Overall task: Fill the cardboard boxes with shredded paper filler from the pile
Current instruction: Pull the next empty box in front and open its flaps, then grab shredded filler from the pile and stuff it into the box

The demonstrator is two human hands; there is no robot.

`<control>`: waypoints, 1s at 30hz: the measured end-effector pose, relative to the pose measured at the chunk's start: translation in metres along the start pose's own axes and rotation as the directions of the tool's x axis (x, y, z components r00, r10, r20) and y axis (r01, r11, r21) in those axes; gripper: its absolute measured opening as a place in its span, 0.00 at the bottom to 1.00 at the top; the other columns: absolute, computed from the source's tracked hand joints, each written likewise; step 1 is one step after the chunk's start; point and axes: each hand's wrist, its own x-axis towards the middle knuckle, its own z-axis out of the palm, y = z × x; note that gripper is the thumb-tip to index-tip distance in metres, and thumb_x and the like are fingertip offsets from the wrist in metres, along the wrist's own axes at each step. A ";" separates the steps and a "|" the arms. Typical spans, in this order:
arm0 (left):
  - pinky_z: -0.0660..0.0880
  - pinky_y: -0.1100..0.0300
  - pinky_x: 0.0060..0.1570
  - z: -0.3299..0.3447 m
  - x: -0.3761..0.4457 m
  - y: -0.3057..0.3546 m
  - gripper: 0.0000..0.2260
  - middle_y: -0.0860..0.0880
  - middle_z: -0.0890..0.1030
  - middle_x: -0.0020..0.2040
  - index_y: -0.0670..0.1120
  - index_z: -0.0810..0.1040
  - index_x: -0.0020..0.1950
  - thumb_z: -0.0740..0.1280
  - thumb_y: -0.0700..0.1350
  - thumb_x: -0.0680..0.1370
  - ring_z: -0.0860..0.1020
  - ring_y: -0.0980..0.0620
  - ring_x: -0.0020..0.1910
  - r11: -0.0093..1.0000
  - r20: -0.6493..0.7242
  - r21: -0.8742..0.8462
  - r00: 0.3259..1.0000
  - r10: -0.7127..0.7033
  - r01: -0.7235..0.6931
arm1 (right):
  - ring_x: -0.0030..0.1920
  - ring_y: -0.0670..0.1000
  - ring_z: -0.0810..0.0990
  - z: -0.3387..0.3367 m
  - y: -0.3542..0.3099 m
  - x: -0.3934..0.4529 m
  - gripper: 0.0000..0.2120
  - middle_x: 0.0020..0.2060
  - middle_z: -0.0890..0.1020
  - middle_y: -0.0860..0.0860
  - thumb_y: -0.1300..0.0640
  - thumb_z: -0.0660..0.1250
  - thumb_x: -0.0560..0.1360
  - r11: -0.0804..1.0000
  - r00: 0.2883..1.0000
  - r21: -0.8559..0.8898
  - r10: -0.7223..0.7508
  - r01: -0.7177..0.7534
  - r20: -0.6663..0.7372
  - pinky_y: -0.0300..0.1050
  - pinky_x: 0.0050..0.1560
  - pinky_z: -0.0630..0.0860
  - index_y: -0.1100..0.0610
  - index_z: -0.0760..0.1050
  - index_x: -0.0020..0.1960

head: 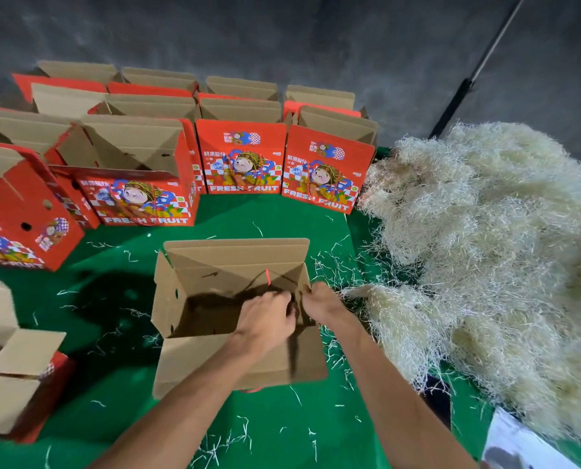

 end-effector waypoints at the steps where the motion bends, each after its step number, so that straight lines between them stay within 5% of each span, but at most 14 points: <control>1: 0.77 0.56 0.44 -0.002 0.002 0.006 0.08 0.51 0.84 0.46 0.52 0.73 0.48 0.58 0.54 0.79 0.83 0.49 0.44 1.000 -0.060 -0.015 0.998 0.018 -0.019 | 0.52 0.59 0.82 -0.002 0.003 -0.002 0.24 0.50 0.82 0.60 0.44 0.53 0.84 0.999 0.999 -0.032 -0.027 0.025 -0.038 0.56 0.57 0.78 0.64 0.76 0.53; 4: 0.79 0.58 0.46 -0.003 0.013 0.033 0.05 0.55 0.80 0.44 0.54 0.69 0.47 0.64 0.51 0.78 0.80 0.55 0.41 0.987 -0.261 -0.067 0.957 0.127 -0.149 | 0.49 0.60 0.82 -0.019 0.021 -0.010 0.29 0.48 0.82 0.60 0.40 0.46 0.84 0.994 0.980 -0.084 -0.085 0.071 -0.180 0.58 0.56 0.78 0.62 0.76 0.50; 7: 0.74 0.54 0.61 0.001 0.029 0.065 0.06 0.52 0.77 0.53 0.51 0.70 0.54 0.60 0.50 0.80 0.74 0.54 0.52 0.953 -0.213 -0.071 0.938 0.274 -0.295 | 0.65 0.58 0.75 -0.043 0.060 -0.009 0.16 0.63 0.77 0.57 0.50 0.63 0.81 0.940 0.927 -0.339 -0.166 0.046 -0.335 0.58 0.69 0.69 0.58 0.73 0.65; 9: 0.70 0.54 0.64 0.008 0.038 0.088 0.10 0.52 0.76 0.57 0.50 0.71 0.58 0.57 0.51 0.81 0.72 0.54 0.56 0.938 -0.151 -0.089 0.936 0.319 -0.334 | 0.77 0.58 0.59 -0.057 0.092 -0.009 0.32 0.76 0.62 0.55 0.53 0.70 0.76 0.888 0.929 -0.456 -0.125 -0.052 -0.349 0.59 0.78 0.55 0.52 0.61 0.77; 12: 0.67 0.53 0.66 0.016 0.042 0.121 0.10 0.51 0.74 0.59 0.48 0.72 0.60 0.58 0.50 0.82 0.70 0.54 0.58 0.904 -0.063 -0.195 0.925 0.374 -0.379 | 0.79 0.61 0.41 -0.074 0.136 -0.009 0.46 0.79 0.39 0.56 0.37 0.64 0.76 0.849 0.948 -0.502 -0.003 -0.165 -0.317 0.63 0.77 0.42 0.48 0.37 0.81; 16: 0.58 0.53 0.72 0.032 0.041 0.149 0.16 0.50 0.71 0.68 0.48 0.69 0.71 0.59 0.45 0.83 0.66 0.53 0.66 0.903 0.022 -0.167 0.914 0.405 -0.396 | 0.77 0.67 0.40 -0.075 0.175 -0.001 0.53 0.76 0.30 0.58 0.23 0.55 0.71 0.746 0.963 -0.627 0.074 -0.226 -0.260 0.70 0.73 0.39 0.46 0.27 0.77; 20: 0.58 0.51 0.73 0.048 0.053 0.156 0.19 0.51 0.70 0.70 0.49 0.65 0.74 0.59 0.45 0.83 0.66 0.53 0.68 0.944 0.030 -0.130 0.950 0.311 -0.305 | 0.77 0.70 0.43 -0.063 0.201 0.021 0.52 0.77 0.33 0.61 0.23 0.54 0.70 0.710 0.970 -0.679 0.022 -0.187 -0.243 0.72 0.73 0.40 0.46 0.29 0.78; 23: 0.60 0.50 0.73 0.053 0.064 0.153 0.17 0.51 0.71 0.69 0.49 0.65 0.72 0.57 0.46 0.83 0.67 0.53 0.67 0.962 0.082 -0.123 0.963 0.256 -0.245 | 0.74 0.68 0.59 -0.053 0.214 0.032 0.49 0.79 0.45 0.63 0.28 0.60 0.73 0.719 0.974 -0.680 -0.020 -0.143 -0.226 0.67 0.74 0.56 0.48 0.38 0.80; 28: 0.64 0.50 0.72 0.052 0.074 0.150 0.18 0.47 0.71 0.70 0.47 0.66 0.73 0.59 0.42 0.83 0.70 0.48 0.69 0.958 0.097 -0.192 0.967 0.236 -0.214 | 0.68 0.61 0.69 -0.053 0.220 0.041 0.27 0.73 0.63 0.58 0.52 0.59 0.83 0.778 0.954 -0.623 -0.120 -0.082 -0.275 0.58 0.69 0.71 0.48 0.53 0.78; 30: 0.76 0.62 0.57 0.048 0.079 0.150 0.17 0.50 0.72 0.67 0.48 0.67 0.71 0.60 0.44 0.83 0.76 0.54 0.58 0.947 0.080 -0.275 0.977 0.198 -0.169 | 0.61 0.54 0.75 -0.061 0.211 0.041 0.19 0.68 0.69 0.54 0.57 0.57 0.83 0.825 0.933 -0.565 -0.193 -0.013 -0.304 0.52 0.60 0.79 0.46 0.62 0.73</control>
